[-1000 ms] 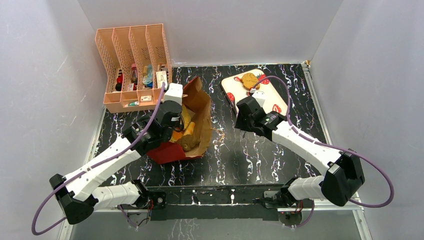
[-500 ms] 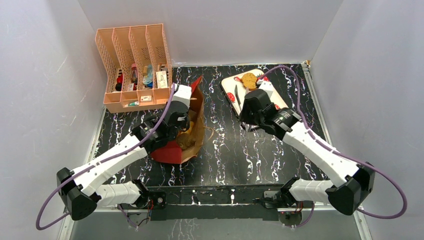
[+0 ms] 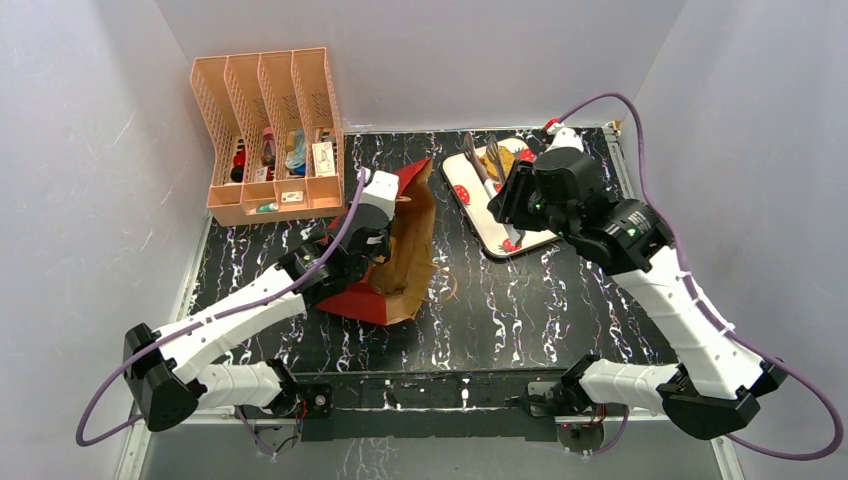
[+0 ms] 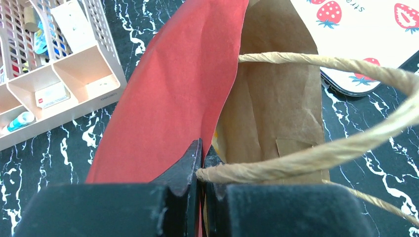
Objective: Take the fake bread out of the paper bag
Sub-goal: Take out the fake bread from the paper bag.
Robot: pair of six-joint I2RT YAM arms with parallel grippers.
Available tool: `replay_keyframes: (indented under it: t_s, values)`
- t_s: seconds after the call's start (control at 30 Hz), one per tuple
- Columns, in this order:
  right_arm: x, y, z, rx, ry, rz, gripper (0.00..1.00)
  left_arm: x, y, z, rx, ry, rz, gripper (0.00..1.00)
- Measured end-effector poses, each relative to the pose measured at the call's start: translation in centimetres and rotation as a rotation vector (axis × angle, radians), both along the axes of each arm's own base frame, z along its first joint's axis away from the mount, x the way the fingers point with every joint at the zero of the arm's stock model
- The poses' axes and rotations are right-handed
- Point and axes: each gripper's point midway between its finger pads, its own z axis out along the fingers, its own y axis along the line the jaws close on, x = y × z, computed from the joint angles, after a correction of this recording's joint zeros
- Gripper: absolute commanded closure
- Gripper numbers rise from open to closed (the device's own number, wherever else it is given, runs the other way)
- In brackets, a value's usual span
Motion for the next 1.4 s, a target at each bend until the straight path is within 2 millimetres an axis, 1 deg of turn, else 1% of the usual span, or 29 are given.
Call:
replay_keyframes:
  t_s: [0.07,0.17,0.4,0.5,0.63,0.73,0.83,0.87,1.0,1.4]
  values:
    - [-0.7,0.1,1.1,0.020,0.001,0.025,0.94,0.2,-0.4,-0.1,0.003,-0.003,-0.003,1.00]
    - [-1.6,0.3,2.0,0.041,0.012,0.060,0.94,0.6,-1.1,-0.3,0.006,-0.006,-0.005,1.00]
    - [-4.7,0.5,1.0,0.055,0.112,0.152,0.94,1.7,-2.0,-0.3,0.016,-0.023,0.007,1.00]
    - [-6.3,0.7,0.8,0.079,0.146,0.197,0.94,2.1,-2.5,-0.3,0.019,-0.025,0.007,1.00]
    - [-7.8,0.9,0.7,0.115,0.169,0.241,0.94,2.3,-2.7,-0.4,0.019,-0.026,0.006,1.00]
    - [-8.7,1.1,-0.3,0.131,0.205,0.268,0.93,2.4,-2.8,-0.3,0.014,-0.030,0.007,1.00]
    - [-9.4,1.5,-2.0,0.131,0.258,0.292,0.93,2.4,-2.7,-0.3,0.013,-0.031,0.008,1.00]
    - [-9.7,1.6,-3.0,0.128,0.289,0.301,0.93,2.4,-2.7,-0.2,0.013,-0.031,0.008,1.00]
    - [-10.3,2.1,-4.9,0.126,0.351,0.326,0.93,2.4,-2.7,-0.2,0.013,-0.032,0.011,1.00]
    - [-11.4,4.3,-8.0,0.177,0.433,0.419,0.92,2.3,-2.8,-0.2,0.008,-0.031,0.011,1.00]
